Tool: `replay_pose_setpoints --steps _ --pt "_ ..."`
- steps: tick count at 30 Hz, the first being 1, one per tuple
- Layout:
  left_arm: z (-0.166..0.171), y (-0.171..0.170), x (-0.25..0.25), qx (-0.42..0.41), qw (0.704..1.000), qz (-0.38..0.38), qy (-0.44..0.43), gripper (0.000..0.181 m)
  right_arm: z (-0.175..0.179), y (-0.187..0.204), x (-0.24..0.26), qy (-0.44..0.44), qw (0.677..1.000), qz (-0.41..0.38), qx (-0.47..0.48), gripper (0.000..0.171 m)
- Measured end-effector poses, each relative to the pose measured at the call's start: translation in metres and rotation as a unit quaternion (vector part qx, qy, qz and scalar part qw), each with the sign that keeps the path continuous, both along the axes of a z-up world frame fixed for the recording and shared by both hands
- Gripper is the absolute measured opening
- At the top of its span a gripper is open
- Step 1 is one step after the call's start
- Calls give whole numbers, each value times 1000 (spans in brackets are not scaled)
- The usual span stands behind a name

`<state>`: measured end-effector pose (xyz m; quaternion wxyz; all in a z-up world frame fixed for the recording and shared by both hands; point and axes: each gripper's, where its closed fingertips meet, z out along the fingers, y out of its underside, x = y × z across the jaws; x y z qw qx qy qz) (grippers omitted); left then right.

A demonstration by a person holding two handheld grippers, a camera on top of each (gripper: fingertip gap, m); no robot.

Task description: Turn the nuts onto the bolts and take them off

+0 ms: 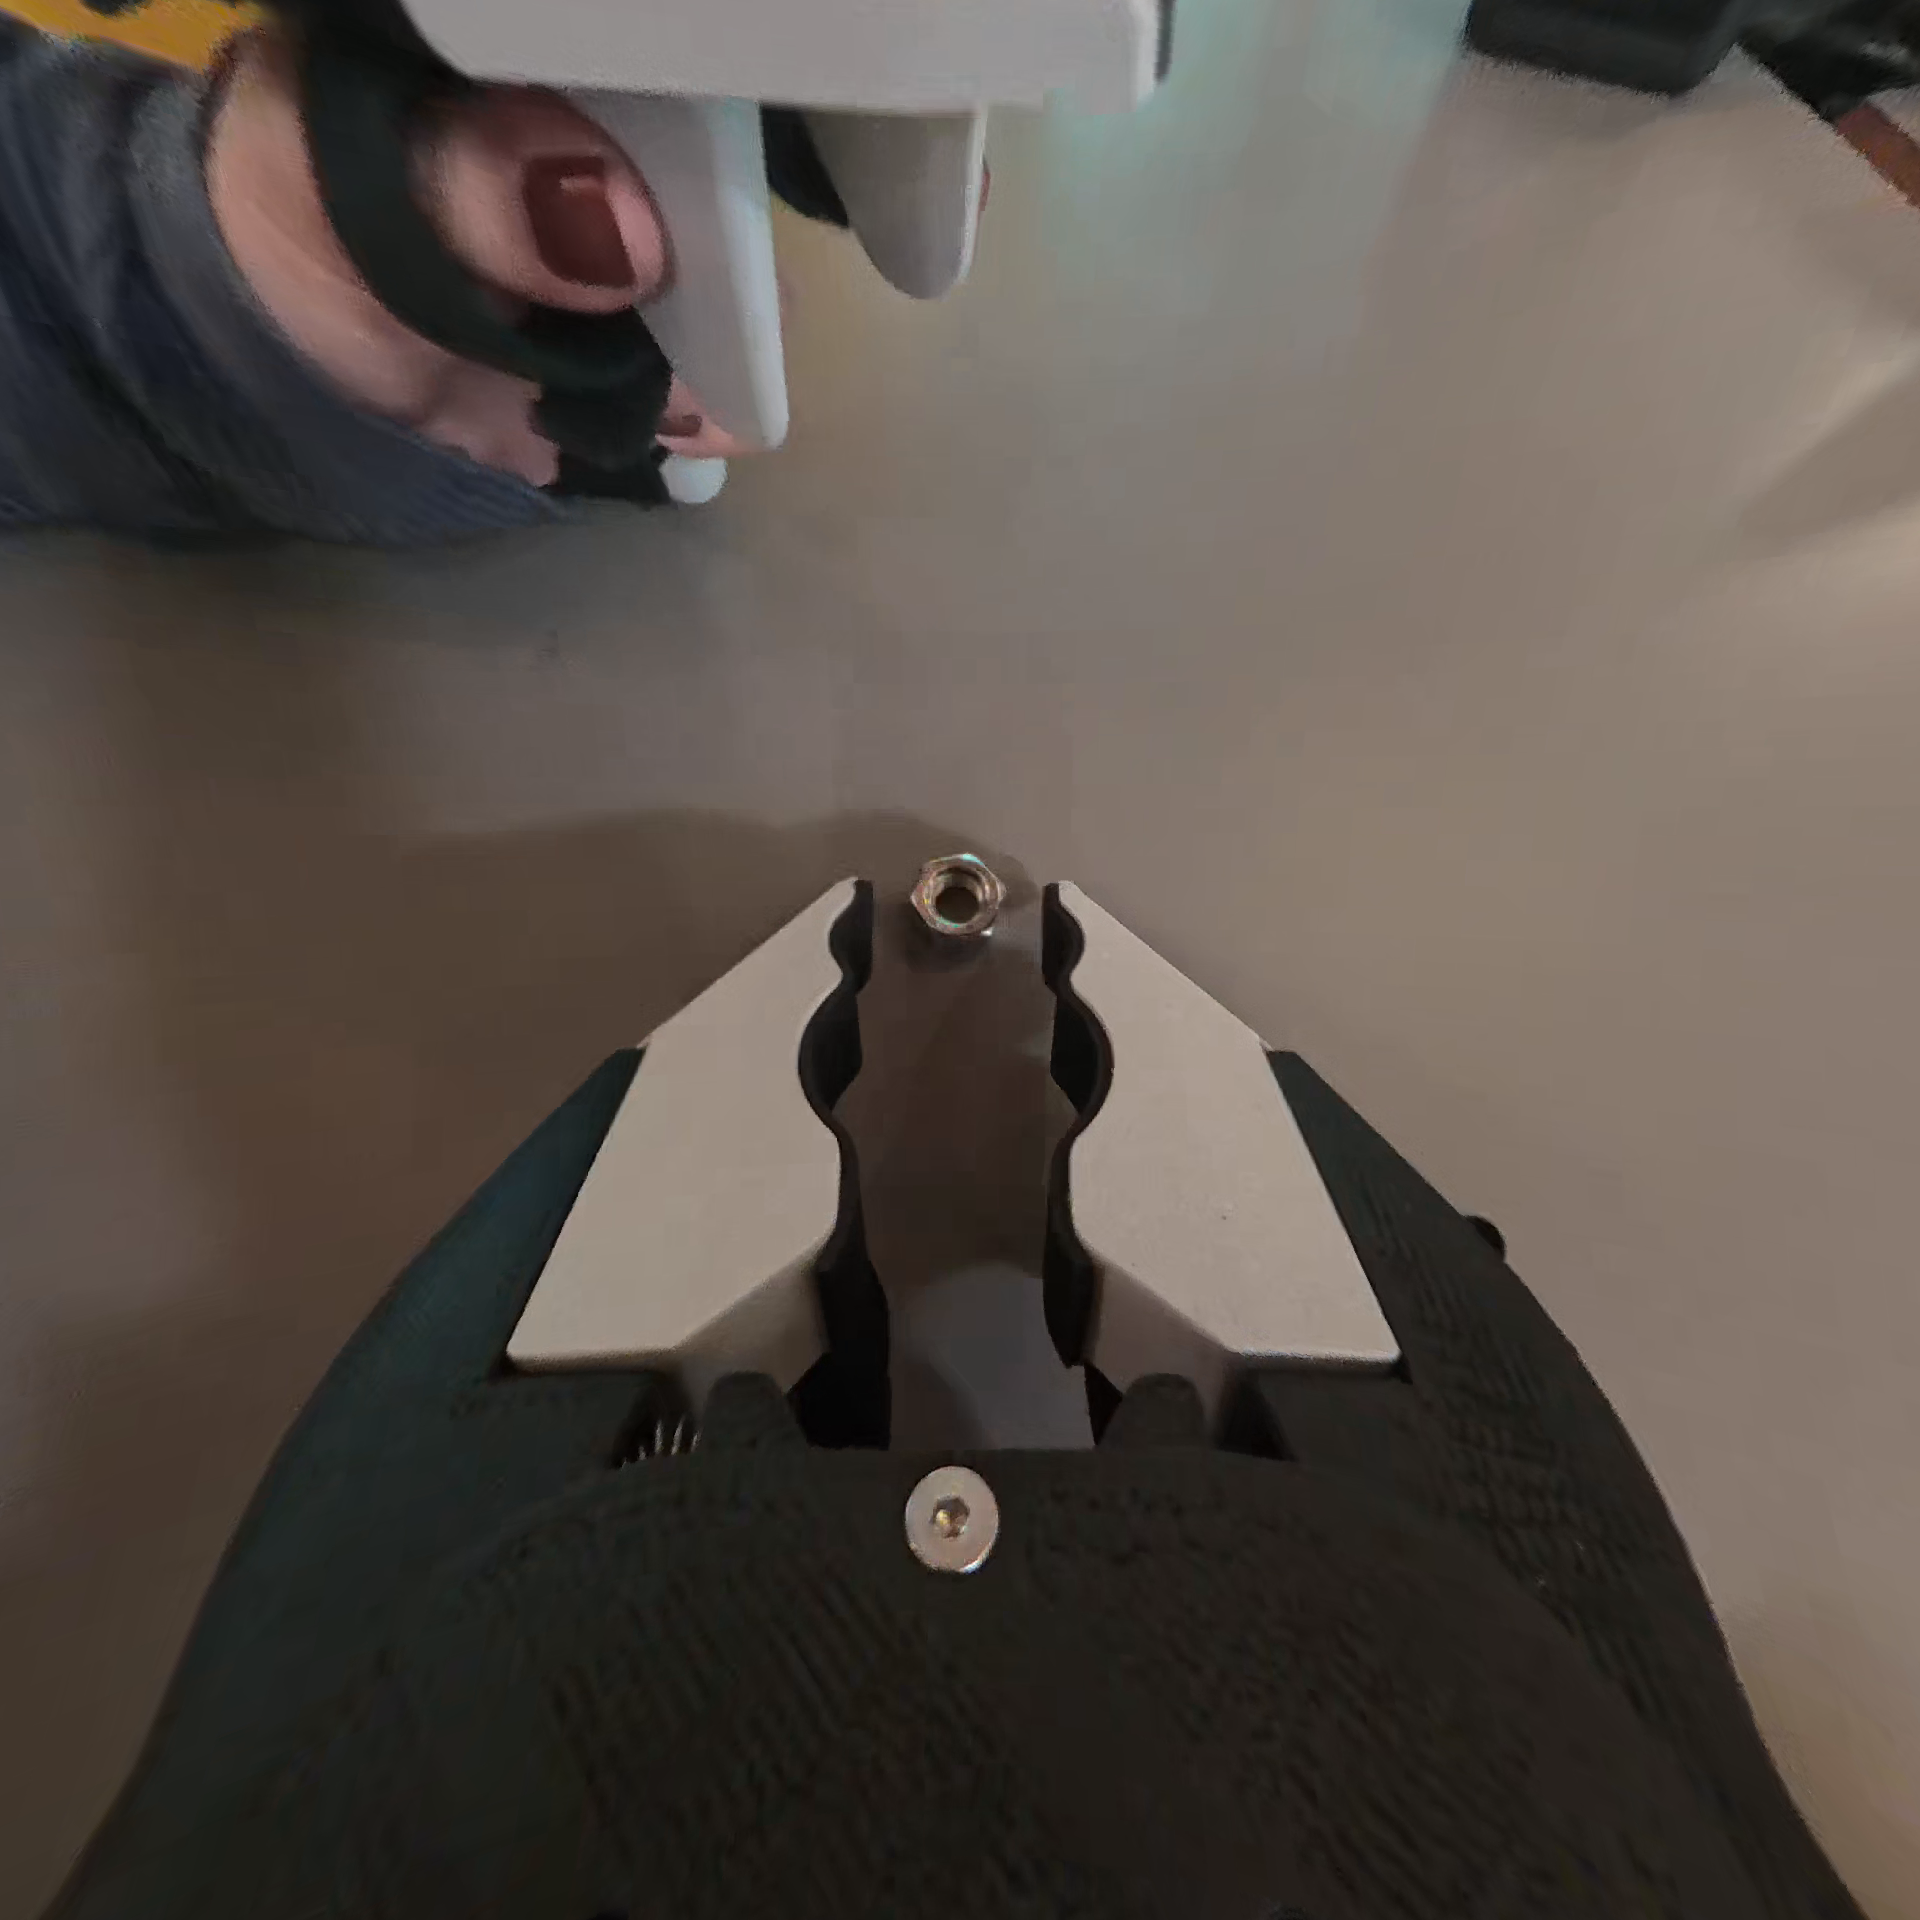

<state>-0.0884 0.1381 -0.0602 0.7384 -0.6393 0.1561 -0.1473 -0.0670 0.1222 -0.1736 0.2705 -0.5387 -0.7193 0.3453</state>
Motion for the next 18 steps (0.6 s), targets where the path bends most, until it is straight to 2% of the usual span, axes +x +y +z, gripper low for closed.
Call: replay_pose_setpoints --steps 5,6,10,12,14,16,18 --pt "-1 1 10 11 1000 1 9 15 -3 1 -3 -7 1000 -12 14 26" --pt "-2 0 11 11 1000 -2 9 16 -3 0 -2 -10 1000 -12 8 18" --pt "0 0 10 9 1000 -16 -13 16 4 5 -1 10 1000 -17 4 17" --pt "-1 2 8 -1 1000 -15 -22 15 28 19 2 45 998 -33 5 17" --pt "-5 4 9 -16 999 -20 -22 15 70 31 8 109 993 -47 -12 17" --pt "-9 6 14 -29 999 -29 -10 16 110 26 15 152 987 -22 -38 17" --pt "-14 5 24 -37 998 -50 12 15 131 17 18 150 988 16 -36 17"
